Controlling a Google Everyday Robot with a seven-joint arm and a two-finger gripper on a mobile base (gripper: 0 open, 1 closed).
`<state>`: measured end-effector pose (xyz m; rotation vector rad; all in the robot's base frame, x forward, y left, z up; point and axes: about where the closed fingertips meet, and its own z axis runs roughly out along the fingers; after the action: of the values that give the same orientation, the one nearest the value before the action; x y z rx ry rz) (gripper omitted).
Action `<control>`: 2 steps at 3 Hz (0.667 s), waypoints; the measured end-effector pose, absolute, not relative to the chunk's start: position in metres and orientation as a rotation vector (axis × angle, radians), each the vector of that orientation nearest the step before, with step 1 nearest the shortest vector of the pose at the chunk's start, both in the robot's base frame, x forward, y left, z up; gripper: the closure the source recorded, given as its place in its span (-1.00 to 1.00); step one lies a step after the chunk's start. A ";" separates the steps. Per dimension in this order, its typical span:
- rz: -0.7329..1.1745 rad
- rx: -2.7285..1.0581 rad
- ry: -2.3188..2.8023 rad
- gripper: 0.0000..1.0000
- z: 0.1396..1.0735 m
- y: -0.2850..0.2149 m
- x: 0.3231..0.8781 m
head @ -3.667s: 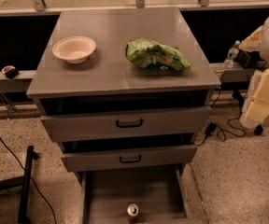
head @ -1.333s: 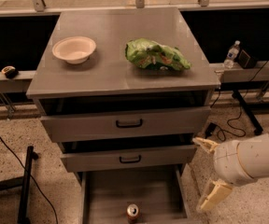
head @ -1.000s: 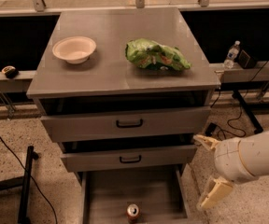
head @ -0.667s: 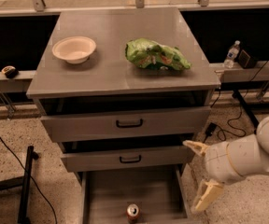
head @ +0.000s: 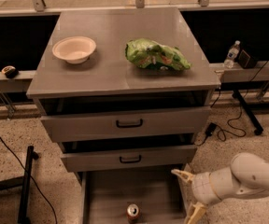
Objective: Pick coke can from bottom drawer and place on counter
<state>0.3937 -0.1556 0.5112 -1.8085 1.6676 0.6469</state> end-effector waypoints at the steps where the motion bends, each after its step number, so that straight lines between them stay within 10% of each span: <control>1: 0.736 -1.777 1.677 -1.00 0.484 -0.145 0.381; 2: 0.736 -1.777 1.677 -1.00 0.484 -0.145 0.381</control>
Offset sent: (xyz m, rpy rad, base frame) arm -0.0127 0.0095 -0.0276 0.0420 0.0567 0.0012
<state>0.3806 -0.1455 0.4838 -1.7765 1.6775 0.7363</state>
